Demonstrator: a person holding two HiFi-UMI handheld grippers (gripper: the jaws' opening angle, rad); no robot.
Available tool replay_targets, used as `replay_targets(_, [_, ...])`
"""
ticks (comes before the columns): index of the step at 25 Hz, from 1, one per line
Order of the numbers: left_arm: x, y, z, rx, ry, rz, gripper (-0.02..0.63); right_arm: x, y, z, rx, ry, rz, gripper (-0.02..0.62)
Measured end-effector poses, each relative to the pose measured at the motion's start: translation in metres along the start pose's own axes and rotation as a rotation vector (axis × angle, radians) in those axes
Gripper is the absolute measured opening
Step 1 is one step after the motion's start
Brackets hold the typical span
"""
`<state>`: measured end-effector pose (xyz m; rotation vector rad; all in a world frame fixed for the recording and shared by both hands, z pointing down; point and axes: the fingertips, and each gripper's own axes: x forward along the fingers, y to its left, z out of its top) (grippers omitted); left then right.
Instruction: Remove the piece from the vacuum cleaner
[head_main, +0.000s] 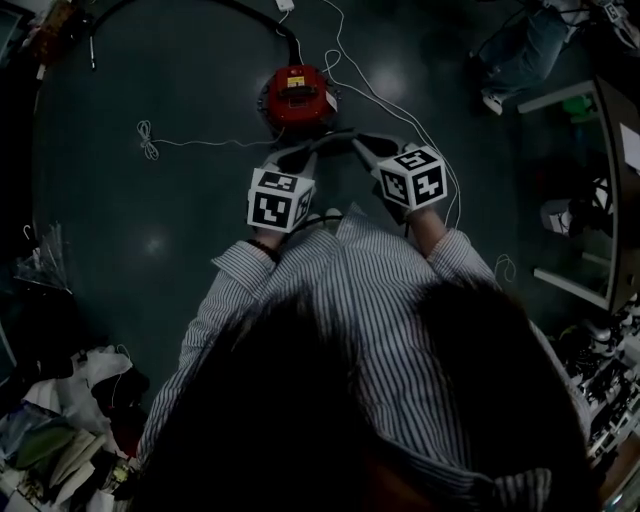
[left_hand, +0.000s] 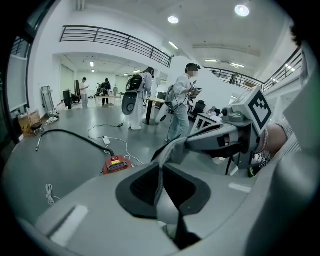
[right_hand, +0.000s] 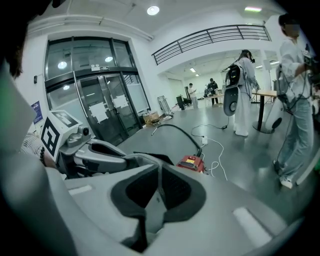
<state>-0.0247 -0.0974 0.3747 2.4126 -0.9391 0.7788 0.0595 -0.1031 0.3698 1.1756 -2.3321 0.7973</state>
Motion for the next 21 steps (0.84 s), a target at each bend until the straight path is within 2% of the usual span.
replay_targets(8, [0.006,-0.005,0.005,0.0,0.006,0.004,0.031,-0.002,-0.008,-0.002,0.018,0.001,0.008,0.025])
replay_targets(21, [-0.004,-0.011,-0.009,-0.023,0.006,0.003,0.029,-0.008,0.005,-0.011,0.032,0.0,0.027,0.025])
